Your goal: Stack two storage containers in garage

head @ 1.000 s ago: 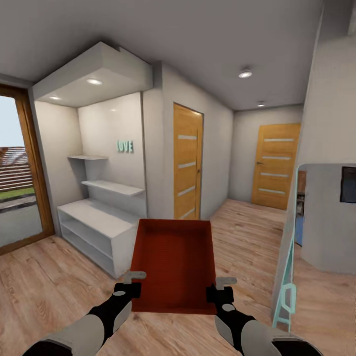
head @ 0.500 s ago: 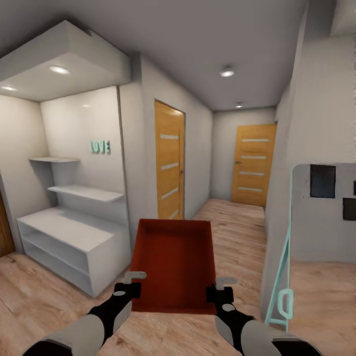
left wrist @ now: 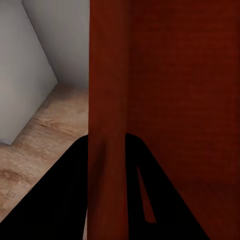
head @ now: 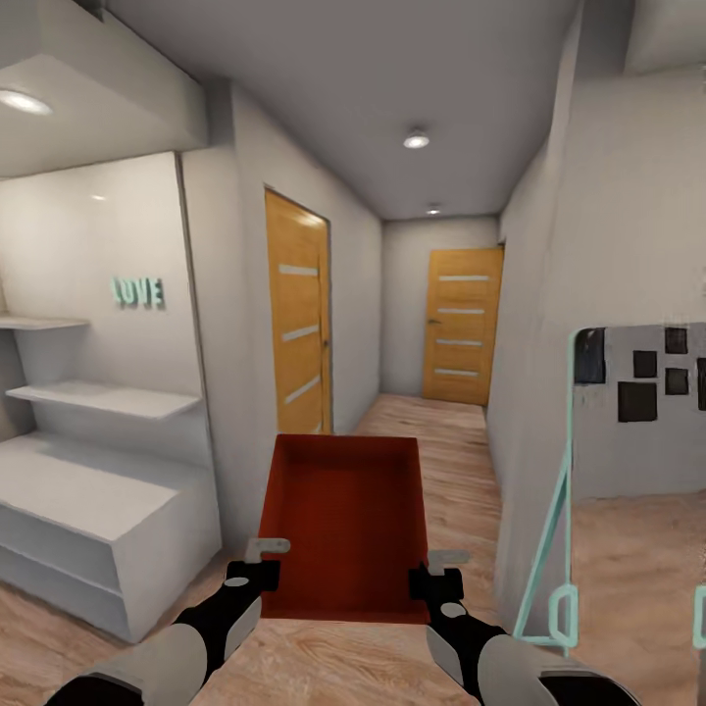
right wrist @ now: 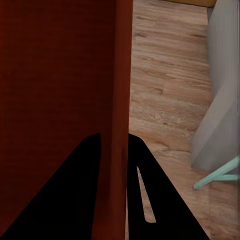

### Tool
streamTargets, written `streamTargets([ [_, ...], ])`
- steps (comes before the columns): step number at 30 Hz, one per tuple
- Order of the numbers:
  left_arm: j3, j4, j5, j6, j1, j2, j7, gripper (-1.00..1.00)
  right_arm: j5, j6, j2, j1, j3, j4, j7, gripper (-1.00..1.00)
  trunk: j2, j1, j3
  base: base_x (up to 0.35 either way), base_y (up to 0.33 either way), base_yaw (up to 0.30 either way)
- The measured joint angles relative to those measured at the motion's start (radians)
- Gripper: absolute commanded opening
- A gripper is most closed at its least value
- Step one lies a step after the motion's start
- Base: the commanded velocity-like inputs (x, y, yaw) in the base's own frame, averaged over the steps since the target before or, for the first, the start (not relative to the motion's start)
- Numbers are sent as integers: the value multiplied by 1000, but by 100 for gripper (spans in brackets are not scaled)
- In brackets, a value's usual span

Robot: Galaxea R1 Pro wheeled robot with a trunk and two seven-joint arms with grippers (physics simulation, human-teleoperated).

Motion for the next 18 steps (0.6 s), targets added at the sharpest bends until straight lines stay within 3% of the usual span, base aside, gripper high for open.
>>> streamTargets([
  [18, 0, 0, 0, 0, 0, 0, 0, -100, 0, 0, 0, 0, 0, 0, 0, -100, 0, 0, 0, 310, 192, -280],
])
